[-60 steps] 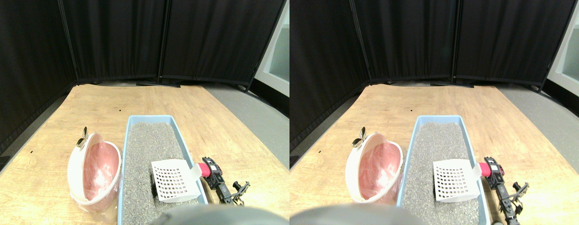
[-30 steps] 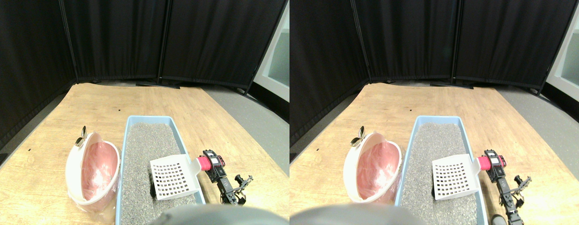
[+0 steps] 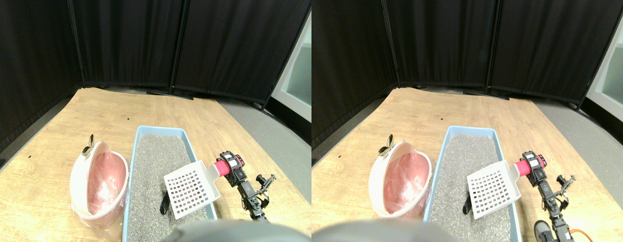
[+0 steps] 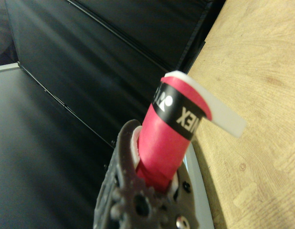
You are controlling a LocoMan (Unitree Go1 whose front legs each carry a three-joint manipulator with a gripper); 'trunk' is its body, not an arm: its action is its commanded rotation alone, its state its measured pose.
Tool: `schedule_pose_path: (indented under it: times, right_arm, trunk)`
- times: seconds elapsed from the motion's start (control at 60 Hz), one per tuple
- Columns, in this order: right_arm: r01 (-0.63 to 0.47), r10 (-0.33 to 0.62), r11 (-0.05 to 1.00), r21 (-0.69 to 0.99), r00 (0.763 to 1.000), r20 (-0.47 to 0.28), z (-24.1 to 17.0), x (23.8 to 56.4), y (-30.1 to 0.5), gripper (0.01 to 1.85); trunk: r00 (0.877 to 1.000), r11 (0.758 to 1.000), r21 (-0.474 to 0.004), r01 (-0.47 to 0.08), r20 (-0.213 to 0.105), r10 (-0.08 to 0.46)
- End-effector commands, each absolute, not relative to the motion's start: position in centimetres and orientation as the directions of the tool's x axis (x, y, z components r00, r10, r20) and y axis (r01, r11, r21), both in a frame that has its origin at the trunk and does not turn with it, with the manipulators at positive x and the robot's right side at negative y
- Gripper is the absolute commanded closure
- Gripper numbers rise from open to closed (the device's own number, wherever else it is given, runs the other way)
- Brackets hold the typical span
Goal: Scoop (unimanual)
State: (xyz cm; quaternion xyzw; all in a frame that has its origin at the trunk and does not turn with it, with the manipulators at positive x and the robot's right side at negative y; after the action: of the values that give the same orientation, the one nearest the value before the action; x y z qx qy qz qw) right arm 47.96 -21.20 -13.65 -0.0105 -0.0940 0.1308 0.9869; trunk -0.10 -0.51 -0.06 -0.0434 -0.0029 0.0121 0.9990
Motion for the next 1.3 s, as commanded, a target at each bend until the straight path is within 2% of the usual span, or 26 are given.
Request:
schedule_pose_path:
  times: [0.017, 0.2, 0.283, 0.433, 0.517, 0.55, 0.583, 0.617, 0.667, 0.8, 0.85, 0.933, 0.983, 1.033, 1.167, 1.3]
  right_arm:
    - [-0.243, 0.247, 0.969, -0.047, 0.947, 0.203, -12.5, 48.0, -21.1, 1.8]
    - [-0.276, 0.29, 0.957, -0.094, 0.937, 0.194, -12.0, 48.8, -21.3, 1.8]
    - [-0.242, 0.264, 0.961, -0.131, 0.944, 0.196, -11.6, 49.2, -21.3, 1.8]
    - [-0.262, 0.291, 0.952, -0.158, 0.935, 0.203, -11.5, 50.1, -21.6, 1.8]
    - [-0.255, 0.284, 0.952, -0.169, 0.94, 0.186, -11.3, 50.3, -21.6, 1.8]
    - [-0.254, 0.288, 0.948, -0.191, 0.94, 0.183, -11.2, 50.4, -21.5, 1.72]
    - [-0.25, 0.284, 0.949, -0.194, 0.942, 0.177, -11.1, 50.5, -21.5, 1.8]
    - [-0.25, 0.285, 0.948, -0.196, 0.942, 0.176, -11.1, 50.5, -21.4, 1.8]
    - [-0.292, 0.332, 0.933, -0.212, 0.924, 0.189, -11.0, 50.8, -21.5, 1.8]
    - [-0.293, 0.344, 0.916, -0.273, 0.925, 0.161, -10.6, 51.1, -21.4, 1.8]
    - [-0.268, 0.318, 0.921, -0.282, 0.936, 0.151, -10.5, 50.9, -21.3, 1.8]
    - [-0.264, 0.322, 0.913, -0.312, 0.934, 0.153, -10.3, 50.7, -21.3, 1.8]
    - [-0.282, 0.347, 0.903, -0.325, 0.924, 0.161, -10.3, 50.8, -21.4, 1.8]
    - [-0.278, 0.343, 0.902, -0.33, 0.926, 0.157, -10.2, 50.8, -21.5, 1.8]
    - [-0.287, 0.378, 0.874, -0.392, 0.909, 0.175, -9.9, 51.0, -21.4, 1.8]
    - [-0.276, 0.361, 0.867, -0.415, 0.921, 0.144, -10.0, 50.8, -20.9, 1.8]
  trunk:
    - [0.999, 0.992, -0.123, -0.041, -0.005, 0.04]
    - [0.999, 0.988, -0.148, -0.054, -0.009, 0.053]
    - [0.998, 0.985, -0.162, -0.063, -0.01, 0.062]
    - [0.997, 0.98, -0.182, -0.081, -0.016, 0.08]
    - [0.996, 0.977, -0.192, -0.091, -0.021, 0.089]
    - [0.996, 0.977, -0.193, -0.093, -0.023, 0.091]
    - [0.995, 0.976, -0.195, -0.097, -0.025, 0.094]
    - [0.995, 0.975, -0.197, -0.099, -0.028, 0.095]
    - [0.995, 0.975, -0.198, -0.1, -0.031, 0.096]
    - [0.994, 0.974, -0.202, -0.104, -0.037, 0.099]
    - [0.994, 0.974, -0.203, -0.104, -0.04, 0.098]
    - [0.994, 0.973, -0.205, -0.105, -0.04, 0.099]
    - [0.994, 0.973, -0.205, -0.105, -0.04, 0.099]
    - [0.994, 0.973, -0.204, -0.105, -0.042, 0.099]
    - [0.994, 0.973, -0.205, -0.103, -0.043, 0.097]
    - [0.994, 0.972, -0.208, -0.107, -0.043, 0.1]
